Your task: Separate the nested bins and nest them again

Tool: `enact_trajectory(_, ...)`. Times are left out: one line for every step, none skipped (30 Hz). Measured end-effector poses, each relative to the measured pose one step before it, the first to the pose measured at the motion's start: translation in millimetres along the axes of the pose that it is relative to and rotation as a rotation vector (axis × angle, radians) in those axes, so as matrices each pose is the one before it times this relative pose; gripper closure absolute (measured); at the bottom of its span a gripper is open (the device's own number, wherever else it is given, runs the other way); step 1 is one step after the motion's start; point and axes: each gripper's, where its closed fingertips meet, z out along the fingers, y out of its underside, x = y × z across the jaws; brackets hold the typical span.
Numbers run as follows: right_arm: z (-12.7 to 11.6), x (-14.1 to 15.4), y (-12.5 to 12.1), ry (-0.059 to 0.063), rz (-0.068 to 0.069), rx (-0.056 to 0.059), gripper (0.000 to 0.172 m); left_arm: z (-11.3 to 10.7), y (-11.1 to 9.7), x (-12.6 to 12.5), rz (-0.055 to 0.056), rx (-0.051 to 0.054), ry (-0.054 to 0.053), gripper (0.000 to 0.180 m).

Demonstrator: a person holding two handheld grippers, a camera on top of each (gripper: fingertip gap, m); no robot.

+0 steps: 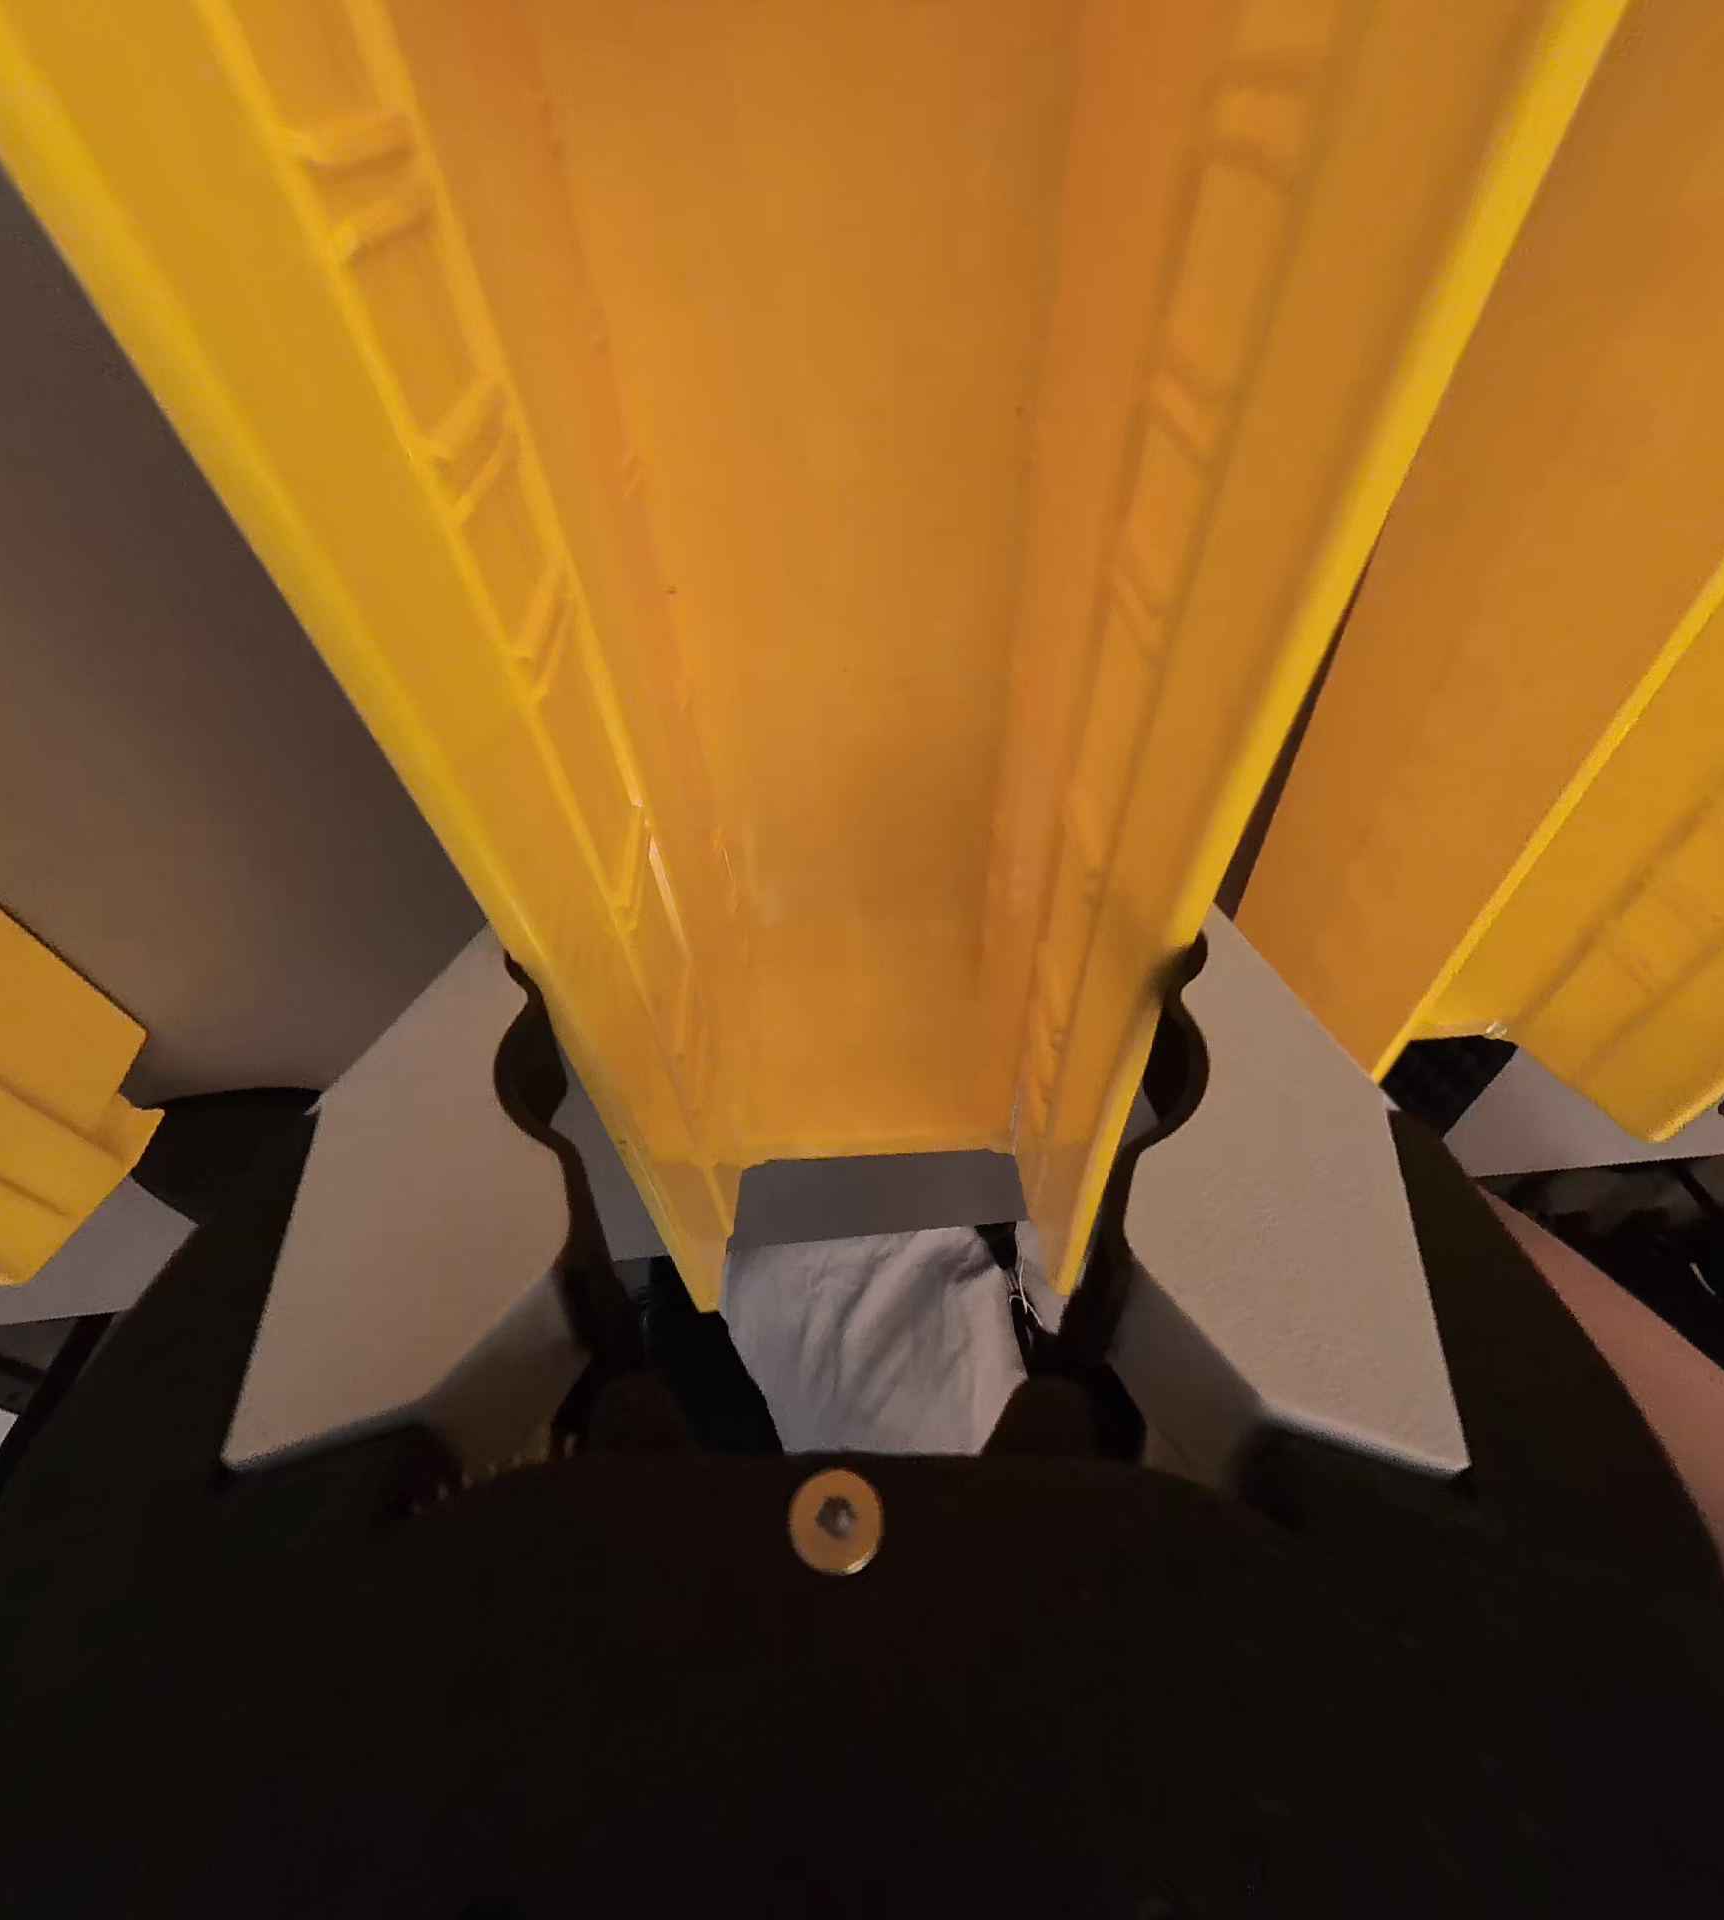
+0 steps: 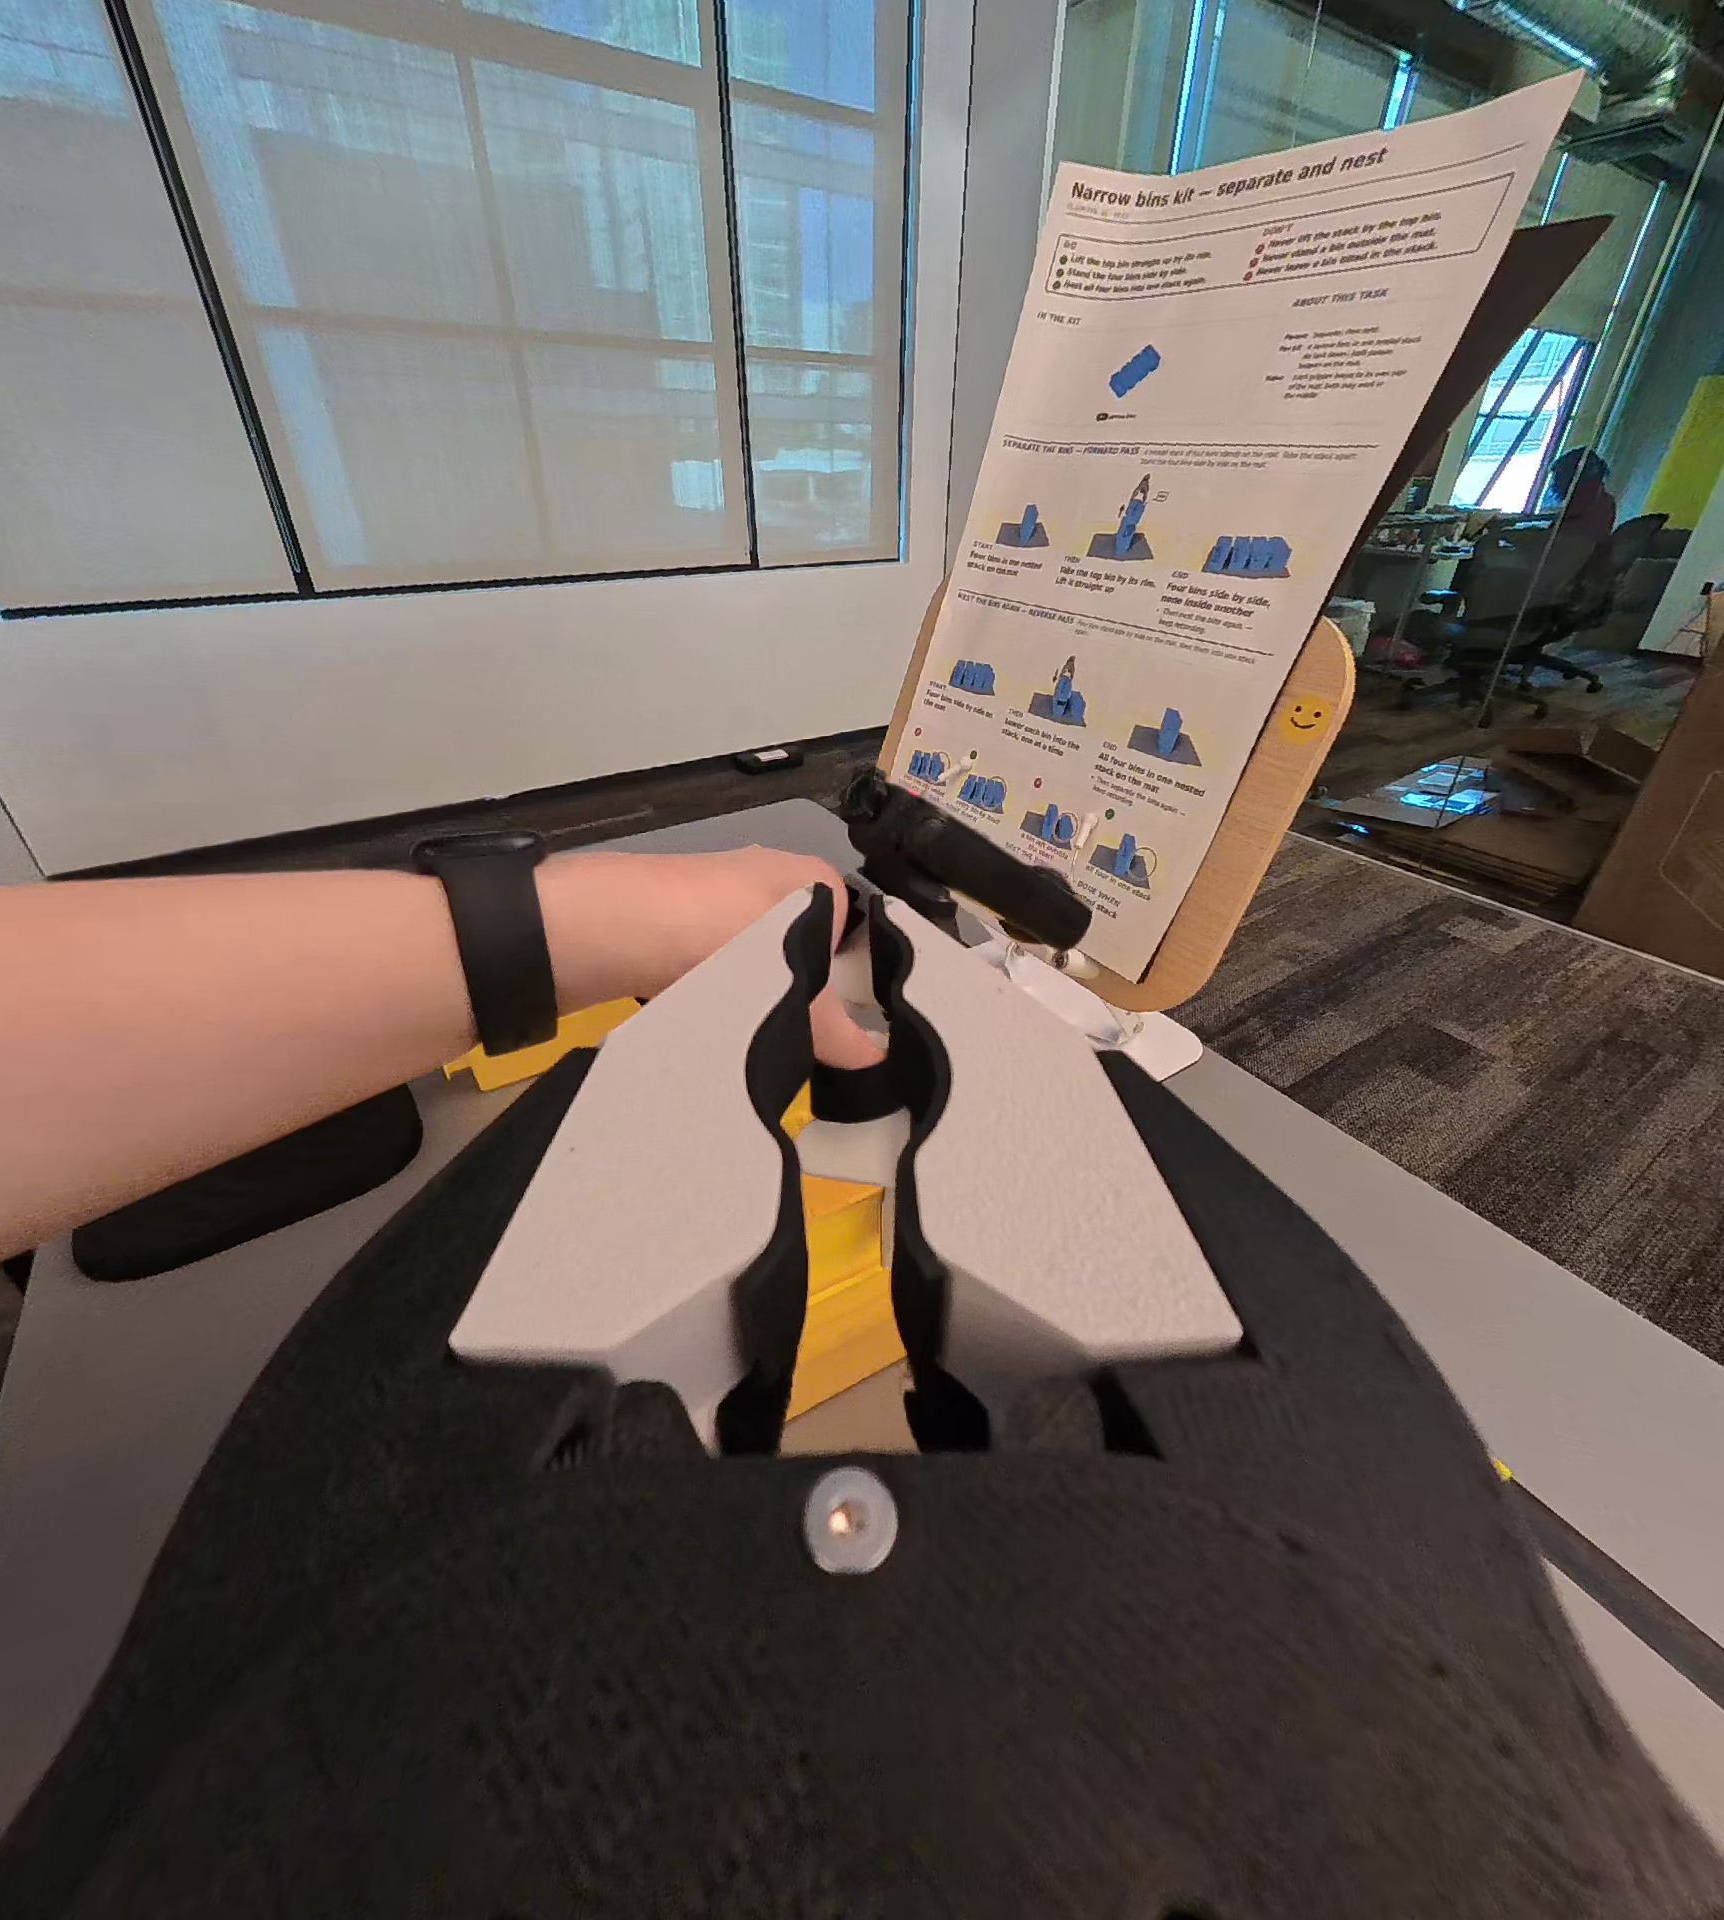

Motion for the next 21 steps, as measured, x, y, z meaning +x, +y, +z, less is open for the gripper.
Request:
enact_trajectory(0.74, -0.25, 0.46, -0.0011, -0.0005, -0.0024, 0.166, 1.65, -1.61, -0.18, -0.0007, 0.0039, 0.0032, 0.064)
enact_trajectory(0.61, -0.38, 0.42, -0.0011, -0.0004, -0.0021, 0.166, 1.52, -1.64, -0.27, -0.001, 0.0048, 0.0031, 0.063)
enact_trajectory(0.56, -0.27, 0.4, -0.0009, -0.0005, -0.002, 0.166, 1.55, -1.43, -0.03, 0.0002, 0.0034, 0.0022, 0.062)
enact_trajectory(0.6, -0.26, 0.34, -0.0002, -0.0004, -0.0023, 0.166, 1.42, -1.17, -0.05, 0.0013, 0.0025, 0.0008, 0.061)
enact_trajectory(0.56, -0.26, 0.52, -0.0004, -0.0008, -0.0029, 0.166, 1.24, -1.27, -0.04, -0.0008, 0.0028, 0.0, 0.059)
enact_trajectory(0.76, -0.15, 0.65, 0.0, -0.0006, -0.0031, 0.166, 1.25, -0.59, -0.09, 0.001, 0.0013, -0.0024, 0.057)
enact_trajectory(0.93, 0.03, 0.76, 0.0004, 0.0005, -0.0039, 0.166, 1.15, -0.04, 0.1, 0.0016, 0.0, -0.0041, 0.054)
enact_trajectory(1.03, -0.07, 1.06, 0.0003, 0.0004, -0.0053, 0.165, 0.86, 0.02, 0.17, 0.0029, 0.0031, -0.0043, 0.052)
enact_trajectory(1.28, 0.81, 1.26, 0.0053, 0.0017, -0.006, 0.163, 0.75, 0.35, -0.12, 0.0063, 0.0023, -0.0045, 0.05)
enact_trajectory(1.21, 1.86, 0.96, 0.0118, 0.0026, -0.0061, 0.16, 0.57, 0.81, -0.07, 0.0098, 0.0027, -0.0039, 0.049)
enact_trajectory(1.08, 1.89, 0.97, 0.0117, 0.0038, -0.0062, 0.157, -0.12, 2.8, 0.9, 0.0093, -0.0061, 0.0059, 0.047)
enact_trajectory(1.36, 2.26, 1.19, 0.014, 0.0077, -0.0057, 0.152, -1.67, 3.38, 2.1, 0.0076, -0.0082, 0.0185, 0.043)
enact_trajectory(1.62, 3.9, 1.85, 0.0243, 0.0167, -0.0084, 0.142, -4.01, 1.93, 2.38, 0.0102, 0.0066, 0.025, 0.041)
enact_trajectory(1.89, 4.67, 3.0, 0.0274, 0.0204, -0.0143, 0.131, -6.47, 0.56, 2.79, 0.0127, 0.0191, 0.0268, 0.039)
enact_trajectory(2.39, 5.37, 4.7, 0.0303, 0.0199, -0.024, 0.121, -8.47, 0.47, 3.48, 0.0156, 0.025, 0.0278, 0.037)
enact_trajectory(2.86, 5.41, 5.82, 0.0294, 0.0154, -0.0299, 0.111, -10.24, 1.33, 3.31, 0.024, 0.0255, 0.0231, 0.037)
enact_trajectory(3.03, 6.31, 5.76, 0.0335, 0.0119, -0.028, 0.102, -11.59, 2.55, 2.0, 0.0341, 0.0232, 0.0112, 0.038)
enact_trajectory(2.61, 8.09, 4.14, 0.0454, 0.0083, -0.0218, 0.093, -13.11, 2.65, 0.13, 0.039, 0.0291, 0.002, 0.038)
enact_trajectory(0.63, 10.59, -1.15, 0.0645, 0.0021, 0.0036, 0.084, -14.49, 1.31, -0.95, 0.0381, 0.0431, 0.0001, 0.038)
enact_trajectory(-2.1, 10.13, -5.85, 0.0662, -0.002, 0.0363, 0.082, -15.61, 0.07, -1.12, 0.0387, 0.0569, 0.0037, 0.04)
enact_trajectory(-3.5, 6.74, -7.79, 0.0468, -0.0049, 0.0493, 0.081, -16.49, -1.44, -0.56, 0.0431, 0.0753, 0.0112, 0.042)
